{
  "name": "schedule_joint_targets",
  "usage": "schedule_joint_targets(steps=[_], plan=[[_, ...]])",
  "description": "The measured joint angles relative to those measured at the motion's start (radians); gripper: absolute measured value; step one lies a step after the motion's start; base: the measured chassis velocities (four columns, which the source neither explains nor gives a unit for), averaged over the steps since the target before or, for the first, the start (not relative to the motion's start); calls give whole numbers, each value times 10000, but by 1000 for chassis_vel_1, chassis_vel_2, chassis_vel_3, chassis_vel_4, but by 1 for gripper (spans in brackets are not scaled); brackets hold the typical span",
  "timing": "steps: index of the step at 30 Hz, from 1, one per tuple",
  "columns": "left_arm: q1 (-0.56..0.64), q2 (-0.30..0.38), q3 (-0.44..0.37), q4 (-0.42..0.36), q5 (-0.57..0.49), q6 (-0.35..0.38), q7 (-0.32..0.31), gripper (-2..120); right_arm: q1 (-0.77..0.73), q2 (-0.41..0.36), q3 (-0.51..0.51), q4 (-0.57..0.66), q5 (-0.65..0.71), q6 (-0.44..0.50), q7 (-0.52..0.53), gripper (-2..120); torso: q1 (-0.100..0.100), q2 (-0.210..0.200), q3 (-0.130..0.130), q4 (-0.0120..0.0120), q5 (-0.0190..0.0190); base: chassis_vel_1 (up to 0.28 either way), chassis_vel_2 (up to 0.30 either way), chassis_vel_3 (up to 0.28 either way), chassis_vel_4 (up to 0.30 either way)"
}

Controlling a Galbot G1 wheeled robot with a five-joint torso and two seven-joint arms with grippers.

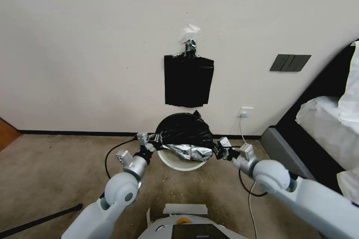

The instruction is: Place a trash bag onto the trash bin.

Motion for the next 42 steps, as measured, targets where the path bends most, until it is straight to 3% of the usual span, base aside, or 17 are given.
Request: schedule_joint_targets(steps=[6,13,16,19,23,30,36,42], plan=[[-68,-24,-85,63,-133,614,-589,1,-1268,489,1220,660,-528,149,241,38,0,0,0,-2,-1,0,0,0,0],[-136,-105,-97,129,-543,1068,-1191,1,-3202,922,2744,1763,-1834,420,-237,63,0,0,0,-2,2,0,0,0,0],[-204,-91,-92,77,-716,1348,-1433,1,-4163,1121,3389,2395,-2350,639,-790,73,0,0,-1,-2,-1,0,0,0,0],[-234,-29,-80,-217,-1038,2078,-1887,1,-5284,1161,3832,2706,-3382,794,-2186,88,0,0,-1,-5,1,0,0,0,0],[-234,-62,13,-390,-1056,2422,-2164,1,-5613,1085,3584,2727,-4914,1127,-3151,99,0,1,0,0,1,0,0,0,0],[-111,-62,109,-597,-1057,2688,-2339,1,-5360,1054,2794,2704,-6815,1530,-3493,98,0,0,0,0,1,0,0,0,0],[-84,53,252,-733,-1057,2730,-2420,1,-5155,1013,2324,2301,-8184,1989,-3714,75,1,0,0,-2,2,0,0,0,0],[-37,6,310,-778,-1057,2757,-2444,1,-5020,910,2113,2169,-8455,2094,-3719,57,1,0,0,-1,1,0,0,0,0]])
